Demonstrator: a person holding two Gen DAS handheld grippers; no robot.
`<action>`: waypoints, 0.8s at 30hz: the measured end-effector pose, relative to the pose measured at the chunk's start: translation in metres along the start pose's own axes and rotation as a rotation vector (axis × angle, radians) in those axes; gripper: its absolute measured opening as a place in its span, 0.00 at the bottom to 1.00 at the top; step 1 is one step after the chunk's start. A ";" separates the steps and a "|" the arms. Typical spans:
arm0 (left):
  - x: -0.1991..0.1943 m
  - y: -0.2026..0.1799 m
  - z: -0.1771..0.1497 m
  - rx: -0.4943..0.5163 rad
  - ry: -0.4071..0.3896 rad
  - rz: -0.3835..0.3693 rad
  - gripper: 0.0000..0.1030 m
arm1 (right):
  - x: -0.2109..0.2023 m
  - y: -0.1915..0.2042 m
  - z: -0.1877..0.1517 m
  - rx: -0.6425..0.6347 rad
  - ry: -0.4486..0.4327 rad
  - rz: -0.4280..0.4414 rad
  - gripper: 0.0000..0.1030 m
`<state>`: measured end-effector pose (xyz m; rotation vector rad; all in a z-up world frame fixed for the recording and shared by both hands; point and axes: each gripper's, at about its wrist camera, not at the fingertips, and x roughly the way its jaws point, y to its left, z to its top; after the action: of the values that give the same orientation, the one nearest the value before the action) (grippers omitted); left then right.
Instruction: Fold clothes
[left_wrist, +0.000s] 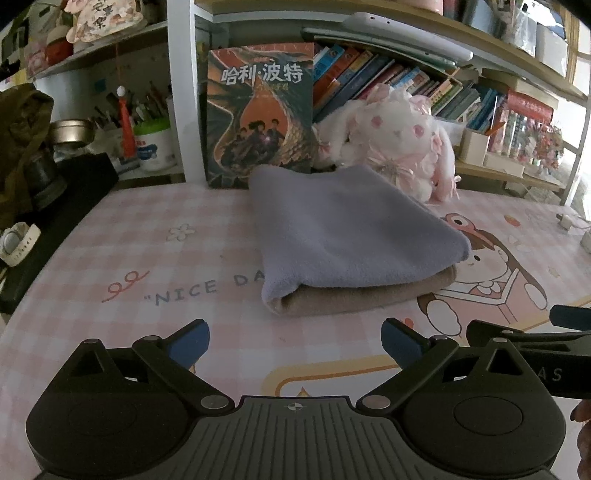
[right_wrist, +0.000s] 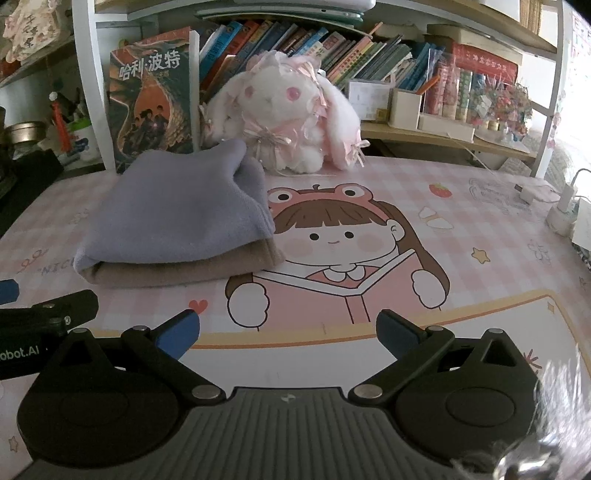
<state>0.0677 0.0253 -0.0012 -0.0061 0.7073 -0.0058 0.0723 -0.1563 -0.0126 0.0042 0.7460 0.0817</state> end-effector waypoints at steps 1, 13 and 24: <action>0.000 0.000 0.000 -0.001 0.002 0.000 0.98 | 0.000 0.000 0.000 -0.001 0.000 0.000 1.00; 0.004 0.003 -0.001 -0.012 0.023 0.004 0.98 | 0.002 0.002 -0.001 -0.012 0.010 -0.001 1.00; 0.006 0.007 0.001 -0.033 0.029 0.014 0.98 | 0.006 0.002 -0.001 -0.014 0.024 -0.002 1.00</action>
<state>0.0729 0.0321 -0.0043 -0.0325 0.7363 0.0194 0.0758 -0.1542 -0.0176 -0.0107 0.7698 0.0856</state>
